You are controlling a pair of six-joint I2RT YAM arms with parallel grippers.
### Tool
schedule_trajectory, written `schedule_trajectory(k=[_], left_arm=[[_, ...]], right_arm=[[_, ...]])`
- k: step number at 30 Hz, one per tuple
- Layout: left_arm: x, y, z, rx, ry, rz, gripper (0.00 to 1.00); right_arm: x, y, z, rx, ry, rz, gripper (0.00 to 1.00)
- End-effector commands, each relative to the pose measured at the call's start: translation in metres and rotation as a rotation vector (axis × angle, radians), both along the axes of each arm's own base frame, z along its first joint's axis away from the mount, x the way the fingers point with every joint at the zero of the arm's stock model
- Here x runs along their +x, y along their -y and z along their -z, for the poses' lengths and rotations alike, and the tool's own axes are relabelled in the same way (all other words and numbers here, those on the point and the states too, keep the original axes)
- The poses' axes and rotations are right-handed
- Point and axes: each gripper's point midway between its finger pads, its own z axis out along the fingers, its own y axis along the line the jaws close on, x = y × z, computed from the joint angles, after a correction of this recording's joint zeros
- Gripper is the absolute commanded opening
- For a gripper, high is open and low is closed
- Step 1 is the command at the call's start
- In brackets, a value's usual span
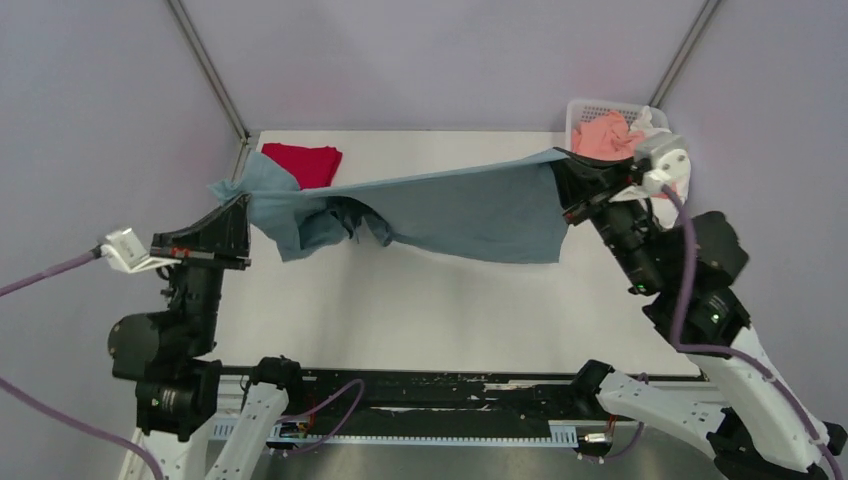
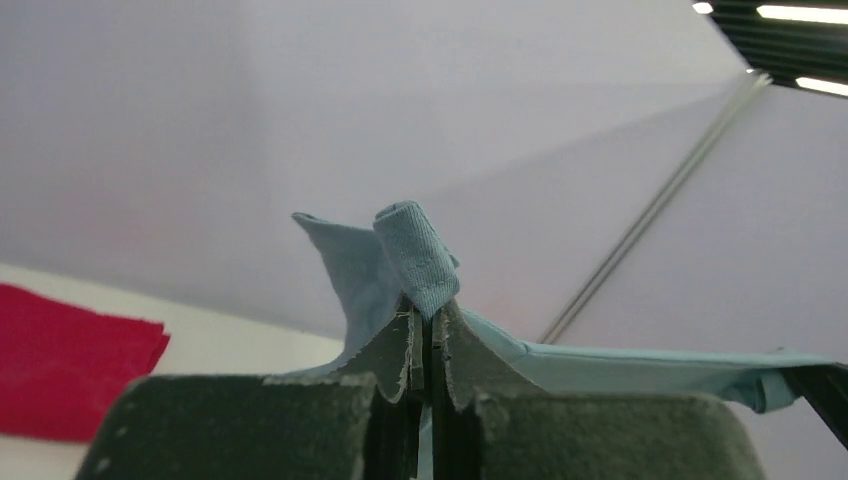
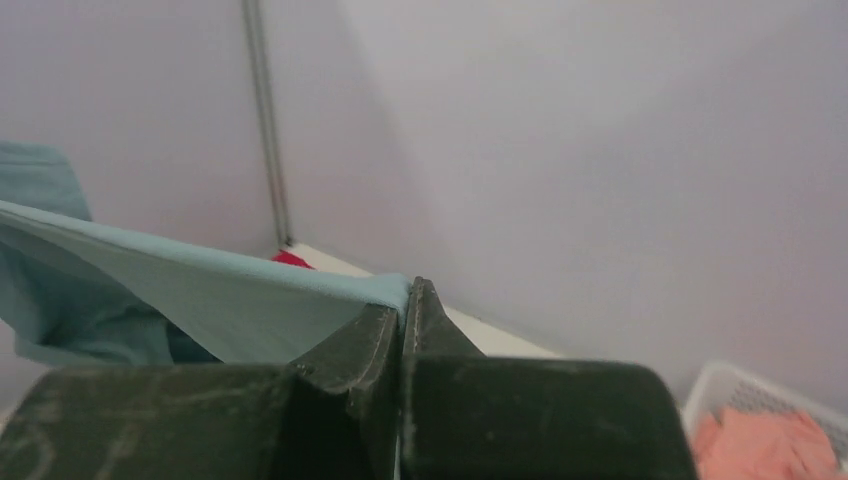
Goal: Fold and stack the t-shirts
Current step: Flatten out the tshirt
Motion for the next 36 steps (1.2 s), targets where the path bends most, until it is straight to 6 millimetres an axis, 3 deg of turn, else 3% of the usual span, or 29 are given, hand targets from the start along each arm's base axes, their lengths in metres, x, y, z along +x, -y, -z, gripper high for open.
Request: schedule_trajectory(k=[1, 6, 11, 13, 17, 20, 23, 26, 28, 31, 33, 34, 35, 36], left_arm=[[-0.049, 0.005, -0.047, 0.07, 0.154, 0.045, 0.0], [-0.098, 0.018, -0.101, 0.136, 0.297, 0.13, 0.0], [-0.127, 0.021, -0.142, 0.17, 0.397, 0.152, 0.0], [-0.127, 0.022, -0.152, 0.186, 0.411, 0.149, 0.0], [-0.094, 0.023, -0.156, 0.193, 0.355, 0.129, 0.0], [-0.041, 0.026, -0.144, 0.203, 0.254, 0.113, 0.0], [0.018, 0.031, -0.115, 0.226, 0.136, 0.103, 0.0], [0.085, 0.04, -0.073, 0.268, 0.019, 0.104, 0.0], [0.128, 0.044, -0.033, 0.3, -0.077, 0.103, 0.0], [0.186, 0.047, 0.038, 0.354, -0.232, 0.094, 0.0], [0.233, 0.053, 0.1, 0.379, -0.377, 0.108, 0.0], [0.242, 0.058, 0.116, 0.395, -0.408, 0.138, 0.0], [0.258, 0.063, 0.146, 0.404, -0.474, 0.165, 0.0], [0.265, 0.068, 0.159, 0.41, -0.496, 0.194, 0.0]], right_arm=[[-0.073, -0.007, -0.076, 0.04, 0.182, -0.317, 0.0], [-0.121, 0.01, -0.126, 0.109, 0.272, -0.442, 0.0], [-0.128, 0.03, -0.157, 0.166, 0.31, -0.391, 0.0], [-0.122, 0.039, -0.164, 0.19, 0.309, -0.339, 0.0], [-0.09, 0.053, -0.167, 0.224, 0.263, -0.163, 0.0], [-0.056, 0.053, -0.154, 0.207, 0.203, -0.025, 0.0], [-0.012, 0.057, -0.128, 0.172, 0.131, 0.185, 0.0], [0.036, 0.058, -0.076, 0.064, 0.059, 0.444, 0.0], [0.061, 0.057, -0.039, 0.01, 0.016, 0.569, 0.0], [0.1, 0.043, 0.028, -0.041, -0.091, 0.623, 0.0], [0.123, 0.042, 0.071, -0.026, -0.167, 0.645, 0.0], [0.132, 0.044, 0.093, -0.025, -0.212, 0.662, 0.0], [0.138, 0.045, 0.117, -0.035, -0.268, 0.677, 0.0], [0.144, 0.045, 0.135, -0.035, -0.305, 0.685, 0.0]])
